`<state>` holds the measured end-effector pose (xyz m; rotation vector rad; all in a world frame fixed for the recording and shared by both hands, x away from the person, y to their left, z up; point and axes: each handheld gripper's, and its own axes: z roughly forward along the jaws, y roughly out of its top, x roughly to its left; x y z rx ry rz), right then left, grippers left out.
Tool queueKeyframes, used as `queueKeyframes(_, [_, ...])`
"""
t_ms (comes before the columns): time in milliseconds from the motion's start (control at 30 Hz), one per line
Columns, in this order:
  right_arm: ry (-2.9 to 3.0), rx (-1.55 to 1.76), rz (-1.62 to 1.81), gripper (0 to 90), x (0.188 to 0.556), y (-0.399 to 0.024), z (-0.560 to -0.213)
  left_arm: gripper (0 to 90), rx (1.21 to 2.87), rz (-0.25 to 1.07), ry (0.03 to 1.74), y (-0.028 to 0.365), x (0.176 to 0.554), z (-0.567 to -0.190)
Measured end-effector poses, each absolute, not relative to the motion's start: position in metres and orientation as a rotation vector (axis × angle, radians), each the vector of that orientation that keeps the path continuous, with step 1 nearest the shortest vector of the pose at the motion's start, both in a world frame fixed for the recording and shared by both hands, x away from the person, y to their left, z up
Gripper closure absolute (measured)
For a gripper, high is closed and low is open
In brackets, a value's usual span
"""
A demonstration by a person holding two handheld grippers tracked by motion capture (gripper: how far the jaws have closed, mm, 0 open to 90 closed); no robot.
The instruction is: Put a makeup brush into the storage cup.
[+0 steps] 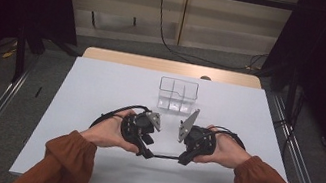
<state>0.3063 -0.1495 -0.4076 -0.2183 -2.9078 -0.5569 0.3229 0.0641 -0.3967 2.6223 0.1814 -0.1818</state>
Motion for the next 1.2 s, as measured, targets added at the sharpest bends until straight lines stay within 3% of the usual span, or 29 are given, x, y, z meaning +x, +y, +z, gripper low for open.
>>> queueKeyframes(133, [-2.910,-0.227,-0.566,84.2,0.308,-0.153,-0.408,29.8,2.560,-0.150,0.241,0.070,0.323,-0.396])
queueKeyframes(433, [-2.901,-0.253,-0.588,84.2,0.306,-0.164,-0.409,9.7,2.504,-0.075,0.326,0.085,0.327,-0.398])
queueKeyframes(600, [-2.909,-0.292,-0.618,84.2,0.306,-0.172,-0.408,5.2,2.486,-0.051,0.345,0.093,0.327,-0.398])
queueKeyframes(1200, [-2.897,-0.382,-0.665,84.1,0.300,-0.195,-0.410,4.5,2.370,0.043,0.441,0.121,0.322,-0.407])
